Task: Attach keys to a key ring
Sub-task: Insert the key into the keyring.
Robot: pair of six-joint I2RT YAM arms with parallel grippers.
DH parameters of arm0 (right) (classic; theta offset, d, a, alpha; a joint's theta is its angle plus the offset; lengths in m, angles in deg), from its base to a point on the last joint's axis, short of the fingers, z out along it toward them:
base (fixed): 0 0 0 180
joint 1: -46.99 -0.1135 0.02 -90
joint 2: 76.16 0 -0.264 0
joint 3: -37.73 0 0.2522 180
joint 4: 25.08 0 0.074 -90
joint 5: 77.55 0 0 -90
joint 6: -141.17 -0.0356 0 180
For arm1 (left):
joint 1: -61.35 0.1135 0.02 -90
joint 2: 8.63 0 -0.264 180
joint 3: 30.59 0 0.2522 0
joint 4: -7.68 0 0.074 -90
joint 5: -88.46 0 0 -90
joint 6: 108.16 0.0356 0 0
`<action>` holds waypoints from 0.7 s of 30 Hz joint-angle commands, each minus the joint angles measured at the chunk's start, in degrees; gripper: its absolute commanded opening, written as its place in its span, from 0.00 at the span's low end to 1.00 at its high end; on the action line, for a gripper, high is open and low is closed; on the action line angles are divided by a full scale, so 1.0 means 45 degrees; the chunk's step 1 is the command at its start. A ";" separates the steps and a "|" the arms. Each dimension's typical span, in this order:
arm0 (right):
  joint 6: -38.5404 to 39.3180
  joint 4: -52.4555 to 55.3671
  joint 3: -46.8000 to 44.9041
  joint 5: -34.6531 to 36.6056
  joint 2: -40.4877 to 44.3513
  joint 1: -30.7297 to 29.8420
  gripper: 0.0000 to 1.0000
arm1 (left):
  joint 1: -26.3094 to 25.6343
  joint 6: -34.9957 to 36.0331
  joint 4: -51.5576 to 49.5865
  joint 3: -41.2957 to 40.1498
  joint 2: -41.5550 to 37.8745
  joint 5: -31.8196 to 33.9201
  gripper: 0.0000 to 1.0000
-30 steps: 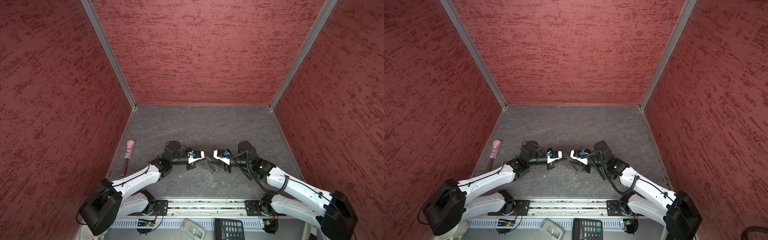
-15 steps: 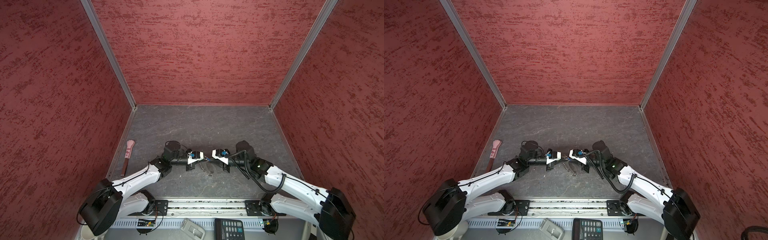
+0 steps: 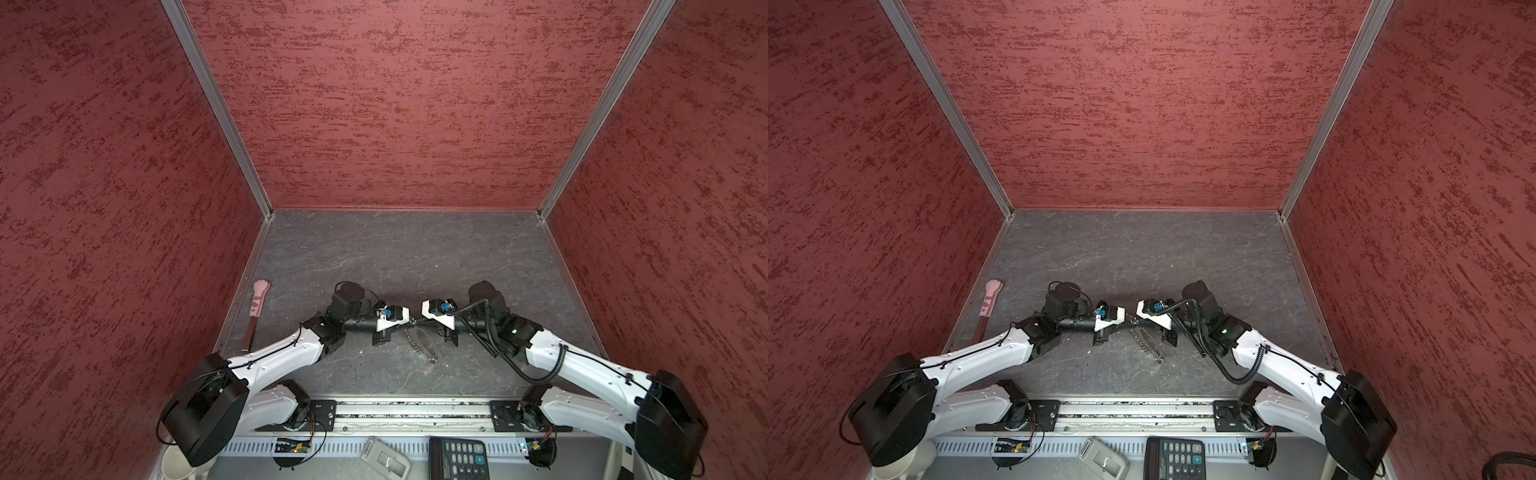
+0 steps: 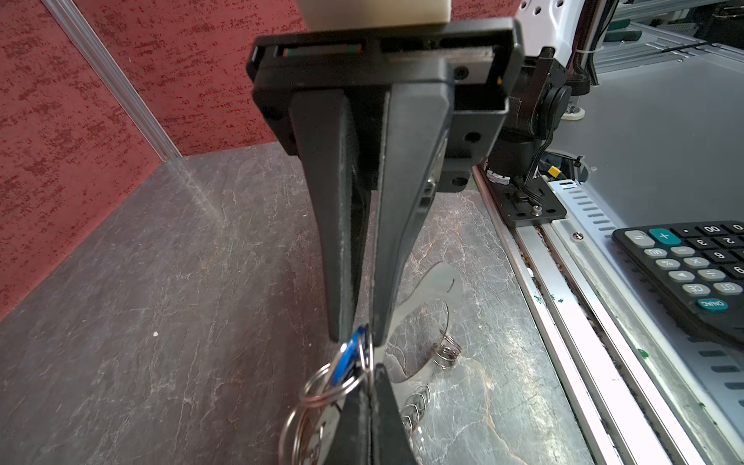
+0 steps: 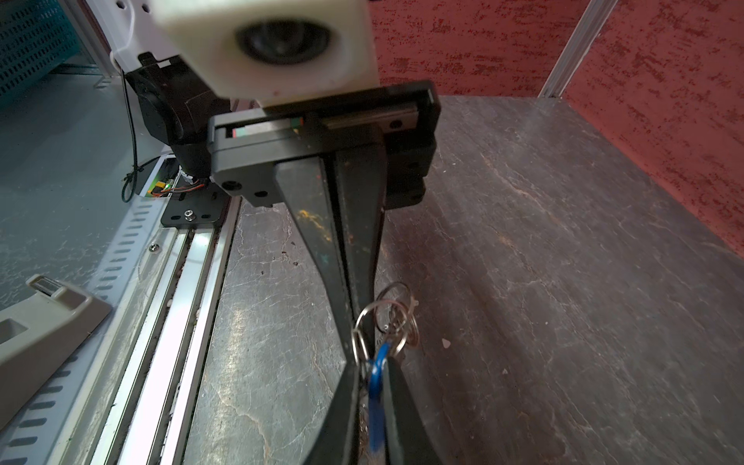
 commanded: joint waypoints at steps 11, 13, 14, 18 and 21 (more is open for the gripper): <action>0.0263 0.0144 0.0437 -0.0513 -0.0065 -0.0273 0.14 | -0.0096 0.0155 0.0273 0.0272 0.0023 -0.0026 0.00; 0.0288 0.0105 0.0445 -0.0459 -0.0101 -0.0324 0.14 | -0.0101 0.0155 0.0232 0.0269 -0.0001 -0.0026 0.00; 0.0282 0.0103 0.0456 -0.0449 -0.0132 -0.0343 0.14 | -0.0109 0.0157 0.0229 0.0275 -0.0001 -0.0054 0.00; 0.0318 0.0195 0.0611 -0.0364 -0.0351 -0.0383 0.12 | -0.0116 0.0156 0.0230 0.0275 0.0037 -0.0064 0.00; 0.0379 0.0294 0.0681 -0.0249 -0.0481 -0.0457 0.13 | -0.0120 0.0155 0.0230 0.0282 0.0038 -0.0023 0.00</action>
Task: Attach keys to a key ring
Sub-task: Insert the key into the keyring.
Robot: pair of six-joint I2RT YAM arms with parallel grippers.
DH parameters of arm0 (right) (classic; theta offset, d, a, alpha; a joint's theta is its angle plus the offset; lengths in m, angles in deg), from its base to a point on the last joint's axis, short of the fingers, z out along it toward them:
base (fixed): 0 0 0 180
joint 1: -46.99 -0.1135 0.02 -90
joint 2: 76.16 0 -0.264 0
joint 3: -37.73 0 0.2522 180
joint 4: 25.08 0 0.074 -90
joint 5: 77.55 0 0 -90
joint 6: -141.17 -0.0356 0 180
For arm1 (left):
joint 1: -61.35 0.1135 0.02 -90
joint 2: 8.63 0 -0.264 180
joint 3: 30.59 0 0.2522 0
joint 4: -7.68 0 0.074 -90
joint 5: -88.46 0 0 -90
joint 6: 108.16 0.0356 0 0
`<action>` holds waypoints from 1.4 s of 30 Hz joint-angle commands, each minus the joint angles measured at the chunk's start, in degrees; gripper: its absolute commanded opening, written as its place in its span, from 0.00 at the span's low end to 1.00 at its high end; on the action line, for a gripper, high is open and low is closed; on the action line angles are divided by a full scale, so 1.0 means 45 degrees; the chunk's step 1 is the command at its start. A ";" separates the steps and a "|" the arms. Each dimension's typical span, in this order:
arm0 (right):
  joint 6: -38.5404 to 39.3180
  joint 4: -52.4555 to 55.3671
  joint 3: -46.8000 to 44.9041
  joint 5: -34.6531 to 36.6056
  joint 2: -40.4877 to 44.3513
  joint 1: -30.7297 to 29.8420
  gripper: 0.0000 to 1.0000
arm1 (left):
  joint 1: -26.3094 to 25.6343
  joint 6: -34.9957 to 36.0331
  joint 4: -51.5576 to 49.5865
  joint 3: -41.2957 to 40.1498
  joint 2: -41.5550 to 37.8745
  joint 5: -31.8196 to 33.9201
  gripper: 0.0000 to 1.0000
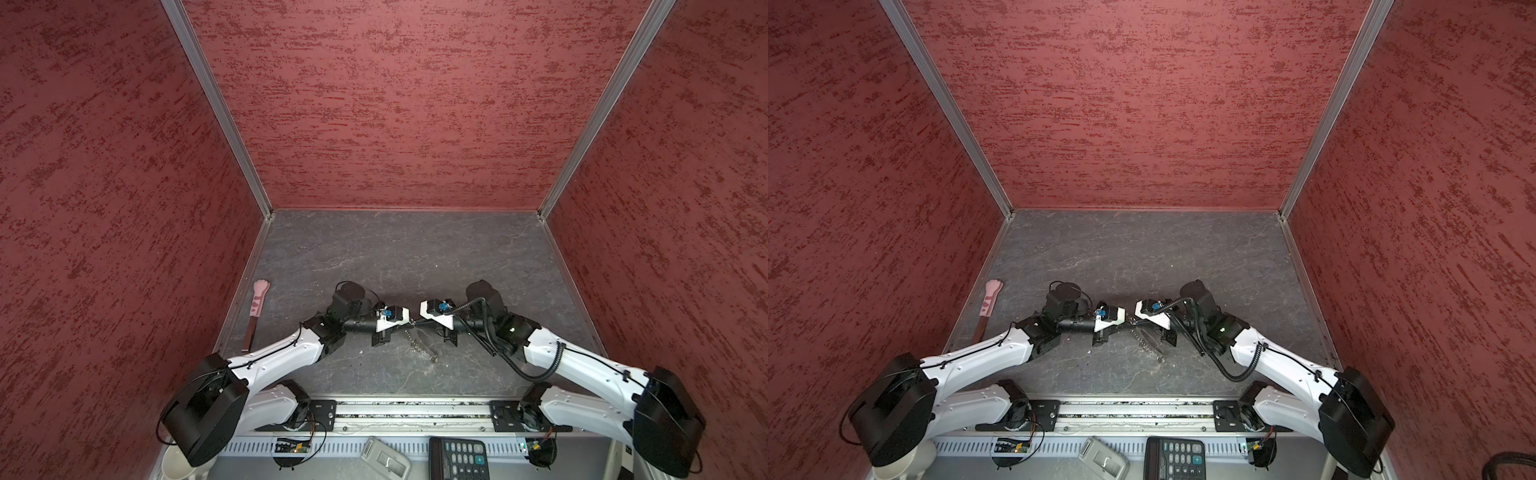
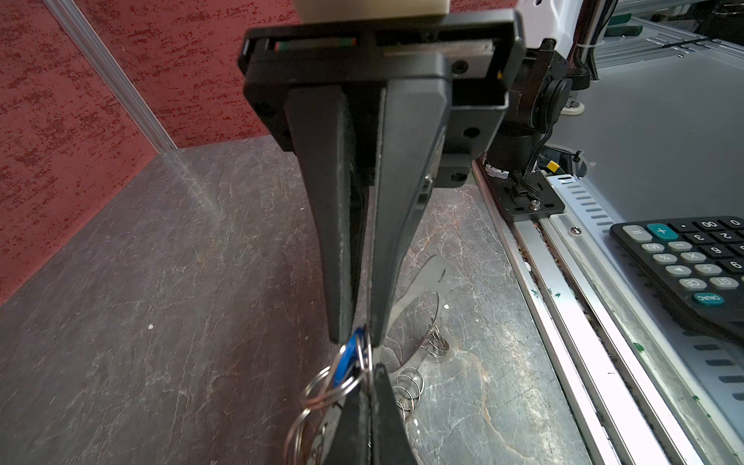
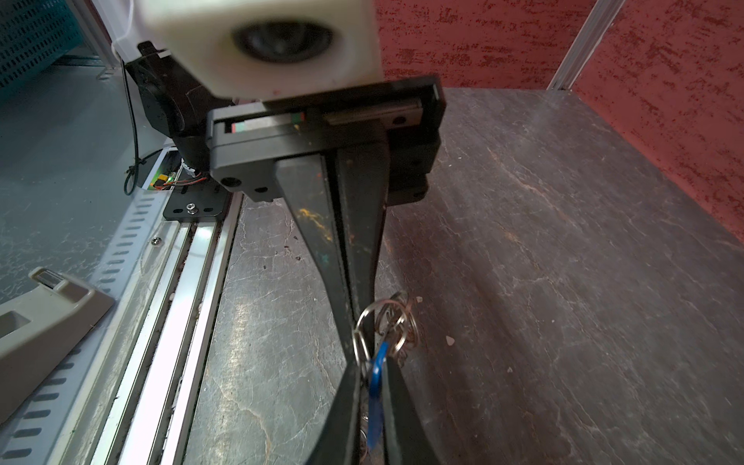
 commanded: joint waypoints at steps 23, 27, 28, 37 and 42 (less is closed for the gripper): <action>0.0536 0.0974 0.0381 0.0942 0.0800 -0.0379 0.21 | -0.0106 0.0153 0.0512 0.0148 -0.0021 0.0362 0.00; 0.0414 0.0772 0.0530 0.0532 0.0622 -0.0399 0.18 | -0.0100 0.0140 0.0454 0.0216 0.0004 0.0198 0.00; 0.0338 0.0646 0.0522 0.0475 0.0584 -0.0428 0.17 | -0.0106 0.0145 0.0448 0.0216 0.0018 0.0185 0.00; 0.0297 0.0330 0.0540 0.0397 0.0241 -0.0496 0.16 | -0.0125 0.0198 0.0391 0.0231 0.0033 -0.0213 0.00; 0.0331 0.0290 0.0661 0.0336 0.0026 -0.0535 0.13 | -0.0131 0.0228 0.0239 0.0302 0.0077 -0.0440 0.00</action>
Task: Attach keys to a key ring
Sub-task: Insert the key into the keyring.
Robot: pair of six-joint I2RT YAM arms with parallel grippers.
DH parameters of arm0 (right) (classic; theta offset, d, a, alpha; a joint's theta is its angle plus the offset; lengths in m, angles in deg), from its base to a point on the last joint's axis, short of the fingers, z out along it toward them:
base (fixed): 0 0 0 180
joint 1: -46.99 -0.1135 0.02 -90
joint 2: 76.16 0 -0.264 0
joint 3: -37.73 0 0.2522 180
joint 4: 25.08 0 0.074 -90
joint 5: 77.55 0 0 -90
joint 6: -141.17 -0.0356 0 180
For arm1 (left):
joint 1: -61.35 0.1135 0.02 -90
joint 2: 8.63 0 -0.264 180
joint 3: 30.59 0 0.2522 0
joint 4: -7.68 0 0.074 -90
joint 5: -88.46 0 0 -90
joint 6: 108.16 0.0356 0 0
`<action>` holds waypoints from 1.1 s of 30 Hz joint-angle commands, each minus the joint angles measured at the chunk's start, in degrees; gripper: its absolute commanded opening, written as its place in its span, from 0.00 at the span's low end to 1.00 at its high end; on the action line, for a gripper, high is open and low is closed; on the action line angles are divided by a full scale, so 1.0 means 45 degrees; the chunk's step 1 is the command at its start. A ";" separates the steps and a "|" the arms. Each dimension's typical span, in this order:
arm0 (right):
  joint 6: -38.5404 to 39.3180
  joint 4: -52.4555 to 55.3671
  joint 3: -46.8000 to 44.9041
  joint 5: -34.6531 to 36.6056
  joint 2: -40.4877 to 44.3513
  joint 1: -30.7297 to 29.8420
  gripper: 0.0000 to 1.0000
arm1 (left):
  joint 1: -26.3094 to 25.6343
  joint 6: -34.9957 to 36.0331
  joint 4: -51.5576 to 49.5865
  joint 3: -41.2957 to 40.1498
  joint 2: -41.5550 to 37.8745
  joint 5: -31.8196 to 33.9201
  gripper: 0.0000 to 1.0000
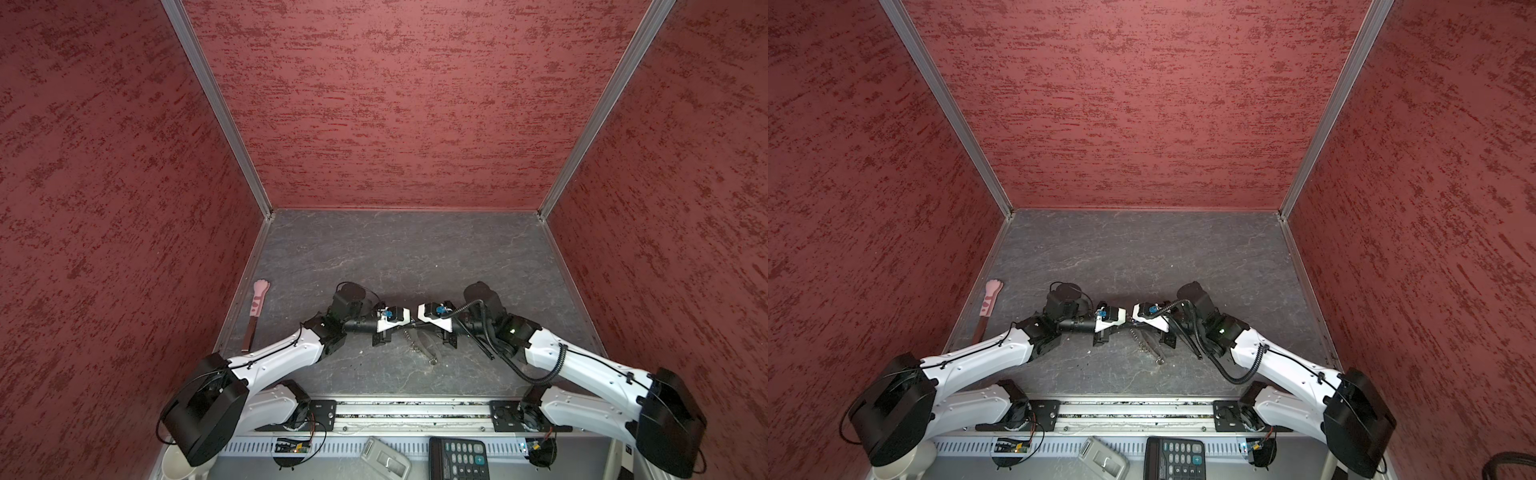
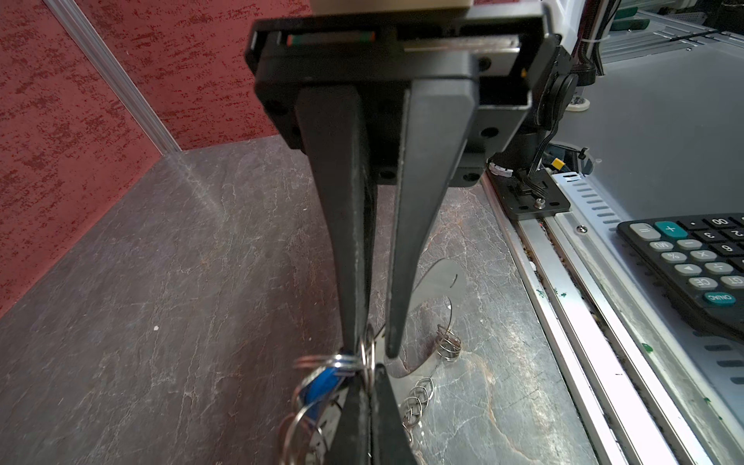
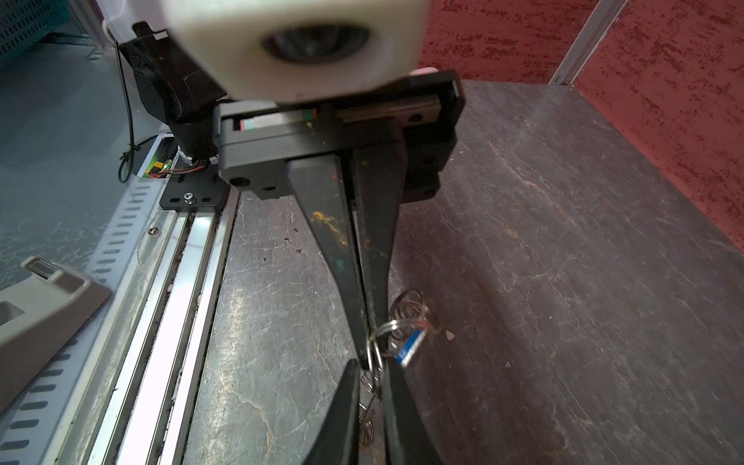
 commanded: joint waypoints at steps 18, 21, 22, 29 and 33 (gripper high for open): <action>0.0608 -0.0037 0.0219 0.1988 0.0903 -0.0094 0.00 | 0.0177 -0.0927 0.1836 -0.0416 -0.0488 0.0260 0.29; 0.0616 -0.0392 0.0054 0.2265 0.1137 -0.0104 0.00 | 0.0233 -0.1609 0.2069 -0.0647 -0.0947 0.0301 0.34; 0.0640 -0.0399 0.0040 0.2269 0.1112 -0.0099 0.00 | 0.0227 -0.1935 0.2137 -0.0701 -0.1094 0.0468 0.34; 0.0865 -0.0905 -0.0287 0.2357 0.0971 -0.0094 0.00 | 0.0126 -0.6819 0.0165 0.0119 -0.2353 0.2588 0.31; 0.0933 -0.1592 -0.0519 0.2288 0.0896 -0.0113 0.00 | 0.0079 -0.9325 -0.2589 0.1391 -0.2186 0.3332 0.28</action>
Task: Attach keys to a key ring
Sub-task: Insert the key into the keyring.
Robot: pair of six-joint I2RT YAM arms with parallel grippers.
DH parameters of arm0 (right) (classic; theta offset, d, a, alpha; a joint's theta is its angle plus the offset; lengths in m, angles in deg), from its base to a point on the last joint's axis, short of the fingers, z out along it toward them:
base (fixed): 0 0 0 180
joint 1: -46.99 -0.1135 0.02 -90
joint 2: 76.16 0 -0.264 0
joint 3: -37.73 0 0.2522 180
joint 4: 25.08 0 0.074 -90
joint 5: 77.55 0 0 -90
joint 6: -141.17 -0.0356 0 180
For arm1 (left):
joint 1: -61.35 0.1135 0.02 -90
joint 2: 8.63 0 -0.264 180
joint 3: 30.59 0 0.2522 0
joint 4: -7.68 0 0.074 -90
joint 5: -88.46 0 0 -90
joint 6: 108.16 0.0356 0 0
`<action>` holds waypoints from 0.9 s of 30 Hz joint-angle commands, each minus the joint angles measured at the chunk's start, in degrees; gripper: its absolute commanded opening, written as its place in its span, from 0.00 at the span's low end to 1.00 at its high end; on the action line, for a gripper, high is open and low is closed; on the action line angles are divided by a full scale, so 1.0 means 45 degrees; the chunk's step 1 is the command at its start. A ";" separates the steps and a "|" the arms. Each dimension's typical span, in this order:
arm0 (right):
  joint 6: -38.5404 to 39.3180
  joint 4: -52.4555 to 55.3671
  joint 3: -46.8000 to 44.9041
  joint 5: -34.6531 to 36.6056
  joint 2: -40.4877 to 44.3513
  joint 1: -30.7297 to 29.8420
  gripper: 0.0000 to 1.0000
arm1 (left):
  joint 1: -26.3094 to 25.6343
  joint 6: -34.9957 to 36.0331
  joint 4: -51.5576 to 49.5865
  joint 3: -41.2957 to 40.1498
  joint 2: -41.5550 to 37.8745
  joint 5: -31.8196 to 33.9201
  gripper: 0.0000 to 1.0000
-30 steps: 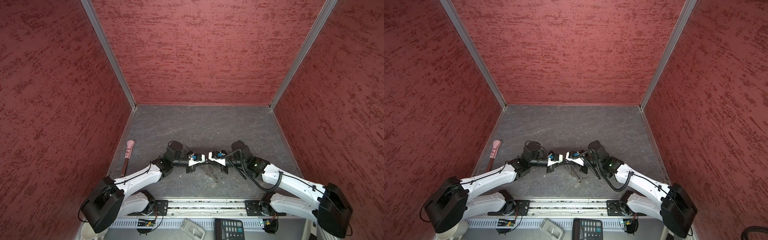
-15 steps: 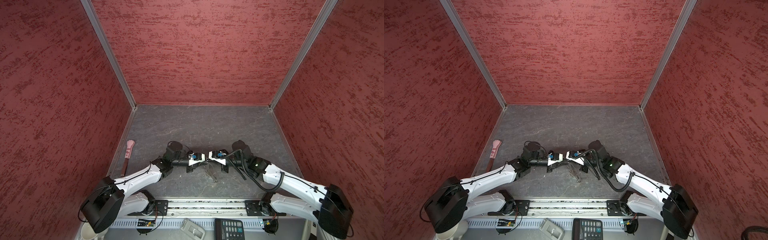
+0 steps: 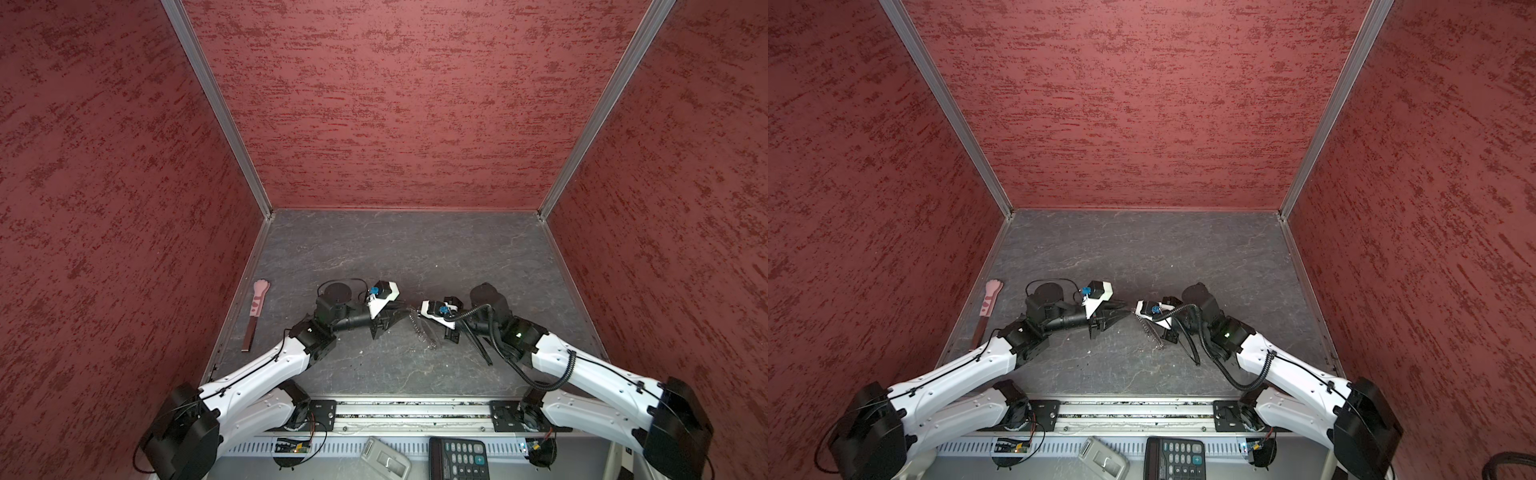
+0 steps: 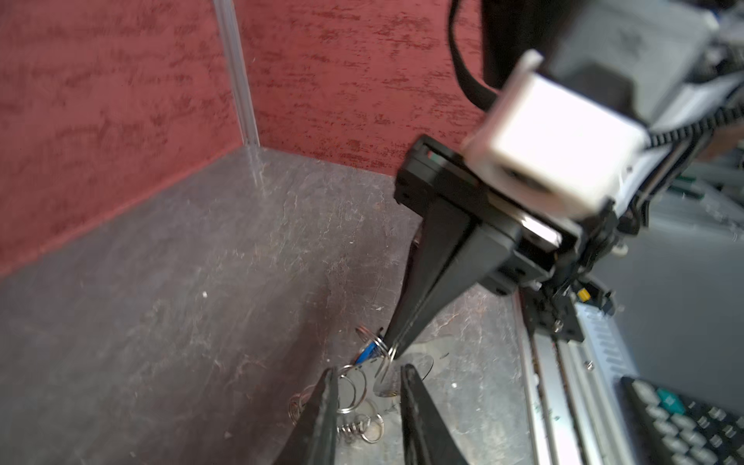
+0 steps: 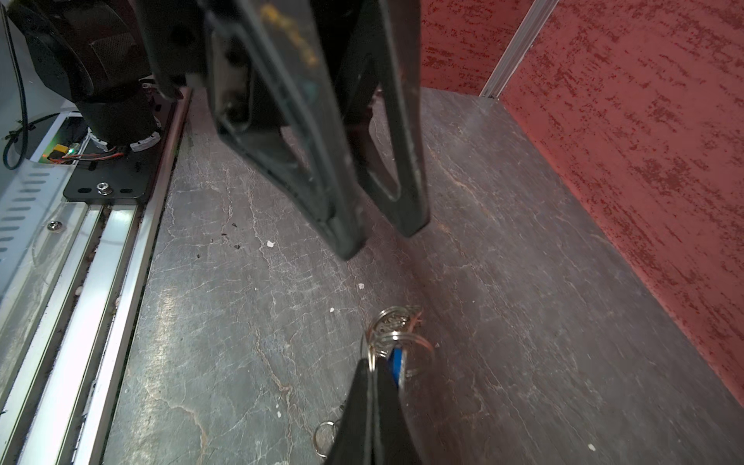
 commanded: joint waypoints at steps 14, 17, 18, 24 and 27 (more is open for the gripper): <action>0.0331 -0.2403 -0.0529 0.0234 -0.0322 -0.0265 0.00 | -0.0597 -0.5955 -0.4110 0.2336 0.1339 0.0396 0.29; 0.0313 -0.2544 -0.0605 0.0218 -0.0340 -0.0303 0.00 | -0.0683 -0.6011 -0.4241 0.2486 0.1461 0.0457 0.28; 0.0313 -0.2564 -0.0629 0.0231 -0.0357 -0.0304 0.00 | -0.0693 -0.6040 -0.4217 0.2478 0.1466 0.0483 0.28; 0.0331 -0.2565 -0.0656 0.0281 -0.0345 -0.0363 0.00 | -0.0903 -0.5982 -0.4639 0.2851 0.1715 0.0983 0.22; 0.0331 -0.2604 -0.0665 0.0283 -0.0301 -0.0401 0.00 | -0.1077 -0.5770 -0.4975 0.3142 0.1942 0.1223 0.22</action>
